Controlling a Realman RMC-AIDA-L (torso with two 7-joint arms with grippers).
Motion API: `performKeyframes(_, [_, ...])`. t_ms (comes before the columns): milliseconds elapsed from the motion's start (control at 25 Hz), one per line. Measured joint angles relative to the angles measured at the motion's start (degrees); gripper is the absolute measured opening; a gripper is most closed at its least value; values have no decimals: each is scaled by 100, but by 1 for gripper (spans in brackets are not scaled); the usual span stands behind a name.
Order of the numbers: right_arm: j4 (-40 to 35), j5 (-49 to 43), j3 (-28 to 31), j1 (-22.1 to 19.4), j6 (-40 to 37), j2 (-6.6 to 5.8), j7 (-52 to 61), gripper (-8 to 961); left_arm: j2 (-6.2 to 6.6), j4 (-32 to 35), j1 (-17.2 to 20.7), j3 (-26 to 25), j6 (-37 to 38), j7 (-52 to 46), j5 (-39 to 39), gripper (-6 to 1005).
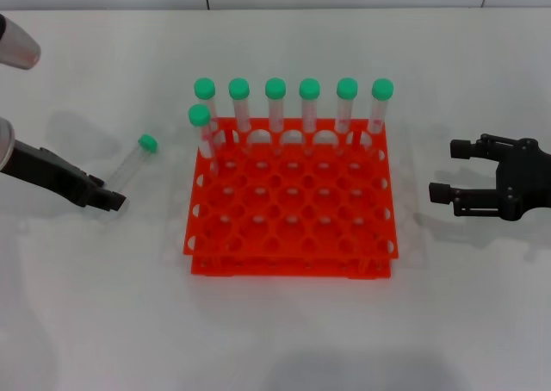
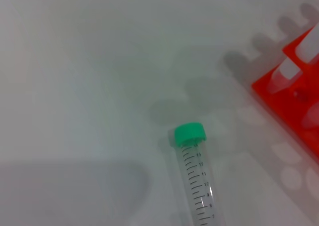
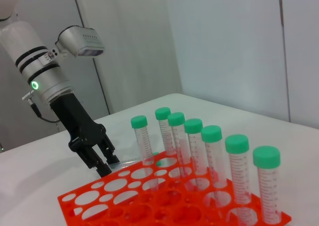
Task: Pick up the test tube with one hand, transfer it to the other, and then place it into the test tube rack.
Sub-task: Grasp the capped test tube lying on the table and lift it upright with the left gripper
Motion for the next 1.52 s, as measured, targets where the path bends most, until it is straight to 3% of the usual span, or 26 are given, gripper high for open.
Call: performKeyframes(1520, [9, 0, 12, 0, 18, 0, 9, 834, 13, 1, 0, 0, -84, -109, 5, 252])
